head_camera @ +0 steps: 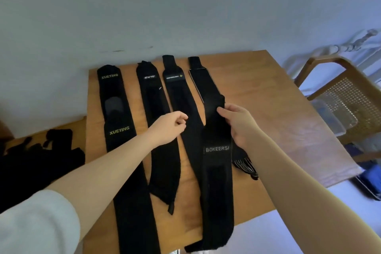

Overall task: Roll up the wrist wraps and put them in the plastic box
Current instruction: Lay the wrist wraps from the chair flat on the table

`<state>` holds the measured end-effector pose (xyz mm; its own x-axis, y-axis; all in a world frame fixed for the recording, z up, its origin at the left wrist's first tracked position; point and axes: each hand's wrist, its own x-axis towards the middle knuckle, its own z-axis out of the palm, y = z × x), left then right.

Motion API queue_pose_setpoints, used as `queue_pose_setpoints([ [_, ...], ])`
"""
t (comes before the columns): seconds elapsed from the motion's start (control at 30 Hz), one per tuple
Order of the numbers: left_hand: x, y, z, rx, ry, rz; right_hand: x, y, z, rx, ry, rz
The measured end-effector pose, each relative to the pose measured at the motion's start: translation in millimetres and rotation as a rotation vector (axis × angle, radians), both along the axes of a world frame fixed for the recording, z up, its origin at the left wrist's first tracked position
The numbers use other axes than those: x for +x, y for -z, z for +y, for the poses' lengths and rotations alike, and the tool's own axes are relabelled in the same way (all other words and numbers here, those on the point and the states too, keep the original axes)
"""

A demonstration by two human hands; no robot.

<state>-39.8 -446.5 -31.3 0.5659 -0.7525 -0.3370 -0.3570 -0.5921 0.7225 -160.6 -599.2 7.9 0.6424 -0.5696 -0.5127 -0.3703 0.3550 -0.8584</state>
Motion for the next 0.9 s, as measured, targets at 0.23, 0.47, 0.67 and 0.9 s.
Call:
queue_pose_setpoints([
  [0.23,46,39,-47,0.39,0.212,-0.545,59,31,-37,0.051,-0.121,0.098],
  [0.47,69,60,-46,0.51,0.279,-0.543,110,57,-39,0.001,-0.233,0.228],
  [0.67,69,65,-38,0.543,0.178,-0.565,139,71,-31,-0.078,-0.222,0.275],
  [0.9,74,60,-37,0.567,0.22,-0.512,133,80,-24,-0.176,-0.207,0.343],
])
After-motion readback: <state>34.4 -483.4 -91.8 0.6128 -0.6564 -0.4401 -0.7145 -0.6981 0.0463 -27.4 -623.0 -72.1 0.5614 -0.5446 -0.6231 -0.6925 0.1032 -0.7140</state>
